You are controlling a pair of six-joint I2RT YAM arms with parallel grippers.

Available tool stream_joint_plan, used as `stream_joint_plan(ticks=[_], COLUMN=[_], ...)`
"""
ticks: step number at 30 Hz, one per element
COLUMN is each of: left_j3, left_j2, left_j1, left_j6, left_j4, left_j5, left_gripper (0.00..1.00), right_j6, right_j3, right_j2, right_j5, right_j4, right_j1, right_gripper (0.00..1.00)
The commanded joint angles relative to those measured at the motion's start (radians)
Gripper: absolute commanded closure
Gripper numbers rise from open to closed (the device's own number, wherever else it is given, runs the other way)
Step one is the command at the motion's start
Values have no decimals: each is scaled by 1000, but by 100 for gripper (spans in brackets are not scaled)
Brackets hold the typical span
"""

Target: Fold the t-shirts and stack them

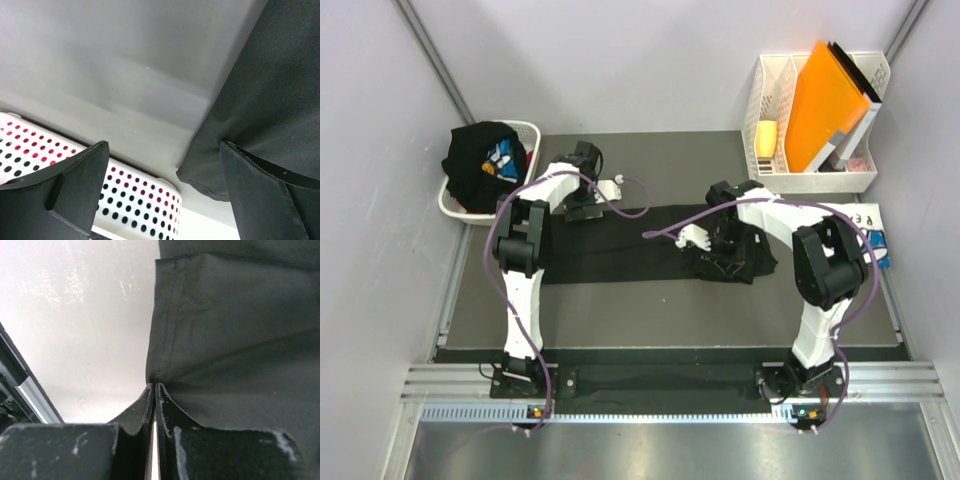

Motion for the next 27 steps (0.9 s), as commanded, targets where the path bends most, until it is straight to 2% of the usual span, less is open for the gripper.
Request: stream_joint_plan(ticks=[1,5,6,7,8,12,15,19,23,25,27], left_j3=[2,8,8,9,9,3,22,77,80,78,77], left_j2=[11,12,12,11,11,-1,-35,-83,-125,-138,-156], left_j1=[22,22,22,22,22,28,48,87,98,98,98], left_j6=[2,5,4,4,5,-8,-50,-122,-113,-93,-82], left_j4=[-32,-31,-32,-32,-32,-4,-9,-57,-100,-112,-126], left_j5=[21,17,18,18,14,9,75,182,184,187,204], left_gripper=[3,3,3,3,3,2,1,1,1,1,1], right_j6=[-16,-13,-13,-12,-10,13,36,65,91,115,141], right_j3=[7,-18,-19,-22,-24,-34,-42,-79,-130,-143,-107], right_j2=[24,33,33,27,17,-39,-103,-196,-272,-275,-244], right_j5=[-27,-23,-23,-21,-20,2,17,72,166,233,220], right_j4=[-16,3,7,12,18,67,110,174,291,340,358], right_j1=[36,43,45,46,45,46,43,43,43,33,8], right_gripper=[100,100,96,85,65,55,47,46,46,53,61])
